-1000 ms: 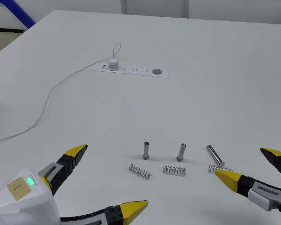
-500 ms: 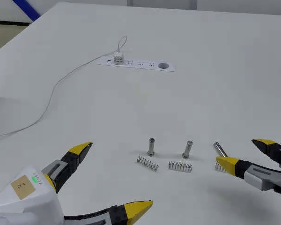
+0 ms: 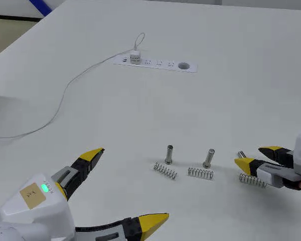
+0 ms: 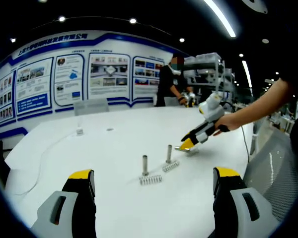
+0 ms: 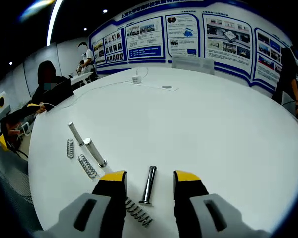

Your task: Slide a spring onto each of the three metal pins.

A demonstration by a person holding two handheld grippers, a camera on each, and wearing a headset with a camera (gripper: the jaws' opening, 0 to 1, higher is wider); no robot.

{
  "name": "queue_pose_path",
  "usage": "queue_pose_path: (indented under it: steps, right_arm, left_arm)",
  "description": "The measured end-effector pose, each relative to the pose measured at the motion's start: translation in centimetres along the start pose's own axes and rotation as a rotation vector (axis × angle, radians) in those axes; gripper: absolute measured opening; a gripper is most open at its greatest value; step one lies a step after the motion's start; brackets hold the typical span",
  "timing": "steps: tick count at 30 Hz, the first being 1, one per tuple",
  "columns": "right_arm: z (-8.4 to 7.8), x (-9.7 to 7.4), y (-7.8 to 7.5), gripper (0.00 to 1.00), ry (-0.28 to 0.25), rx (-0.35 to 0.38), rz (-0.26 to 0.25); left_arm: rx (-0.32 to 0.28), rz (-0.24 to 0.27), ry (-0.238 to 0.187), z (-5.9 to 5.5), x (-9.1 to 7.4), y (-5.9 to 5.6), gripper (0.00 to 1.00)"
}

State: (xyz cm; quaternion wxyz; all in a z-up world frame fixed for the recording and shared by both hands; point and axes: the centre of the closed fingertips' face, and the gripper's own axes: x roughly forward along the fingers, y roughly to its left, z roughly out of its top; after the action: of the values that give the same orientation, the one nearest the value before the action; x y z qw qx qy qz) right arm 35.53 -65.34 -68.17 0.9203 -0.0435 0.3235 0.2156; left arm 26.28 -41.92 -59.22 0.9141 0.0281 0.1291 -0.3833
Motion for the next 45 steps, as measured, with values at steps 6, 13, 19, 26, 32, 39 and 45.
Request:
queue_pose_path:
  steps: [6,13,19,26,32,39,45]
  right_arm:
    - [-0.3,0.6,0.1,0.34,0.024,0.006,-0.005]
    - [-0.5,1.1,-0.1,0.31,0.039,0.0,-0.02]
    - [-1.0,1.3,-0.2,0.26,0.053,-0.013,-0.039]
    - [-1.0,1.8,-0.6,0.25,0.037,-0.034,-0.055]
    - [-0.7,1.9,-0.1,0.2,0.028,-0.038,-0.051]
    - [-0.4,2.0,0.1,0.15,0.01,-0.046,-0.049]
    - [-0.3,2.1,-0.2,0.09,-0.018,-0.021,-0.05]
  left_arm:
    - [-0.006,0.006,-0.003,0.0,0.0,0.1,1.0]
    - [-0.006,0.01,0.011,-0.3,0.0,0.2,1.0]
    - [-0.004,0.008,0.016,-0.3,0.0,0.2,1.0]
    - [-0.007,0.008,0.027,-0.5,0.0,0.2,1.0]
    - [-0.004,0.006,0.031,-0.5,0.0,0.2,1.0]
    - [0.003,0.001,0.035,-0.6,0.0,0.0,1.0]
    - [0.016,-0.003,0.039,-0.7,0.0,-0.1,1.0]
